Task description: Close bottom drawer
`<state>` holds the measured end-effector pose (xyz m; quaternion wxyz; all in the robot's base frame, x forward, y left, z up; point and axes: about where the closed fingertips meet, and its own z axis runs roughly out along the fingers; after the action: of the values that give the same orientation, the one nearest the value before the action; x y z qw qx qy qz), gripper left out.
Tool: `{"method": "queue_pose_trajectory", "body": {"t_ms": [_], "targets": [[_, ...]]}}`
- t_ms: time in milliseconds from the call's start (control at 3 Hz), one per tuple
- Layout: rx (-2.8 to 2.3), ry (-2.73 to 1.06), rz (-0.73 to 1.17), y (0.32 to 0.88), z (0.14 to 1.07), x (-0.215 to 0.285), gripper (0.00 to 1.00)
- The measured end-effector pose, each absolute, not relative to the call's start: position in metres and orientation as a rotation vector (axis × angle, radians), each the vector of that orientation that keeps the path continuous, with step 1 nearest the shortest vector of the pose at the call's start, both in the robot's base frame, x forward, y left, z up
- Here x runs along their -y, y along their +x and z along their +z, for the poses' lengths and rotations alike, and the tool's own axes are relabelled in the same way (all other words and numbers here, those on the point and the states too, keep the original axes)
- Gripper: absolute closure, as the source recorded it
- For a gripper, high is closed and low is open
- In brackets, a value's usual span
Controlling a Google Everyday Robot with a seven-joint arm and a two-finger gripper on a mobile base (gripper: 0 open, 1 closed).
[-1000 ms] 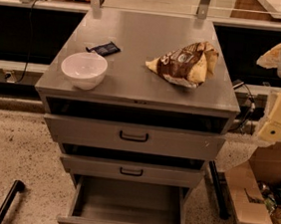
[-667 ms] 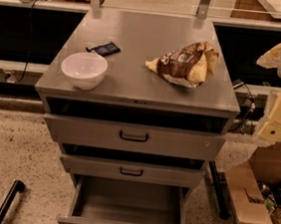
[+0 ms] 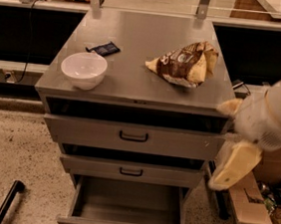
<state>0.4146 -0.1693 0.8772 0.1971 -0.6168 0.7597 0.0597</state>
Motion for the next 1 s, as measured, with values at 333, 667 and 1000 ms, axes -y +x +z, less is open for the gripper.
{"method": "queue_pose_trajectory", "body": {"t_ms": [333,667,1000], "targets": [[-1.976,-1.716,0.35,0.384,0.821,0.121,0.0],[-1.923,-1.673,0.399,0.367,0.798,0.105,0.0],[-1.919,-1.695,0.331,0.374,0.788,0.108,0.0]]}}
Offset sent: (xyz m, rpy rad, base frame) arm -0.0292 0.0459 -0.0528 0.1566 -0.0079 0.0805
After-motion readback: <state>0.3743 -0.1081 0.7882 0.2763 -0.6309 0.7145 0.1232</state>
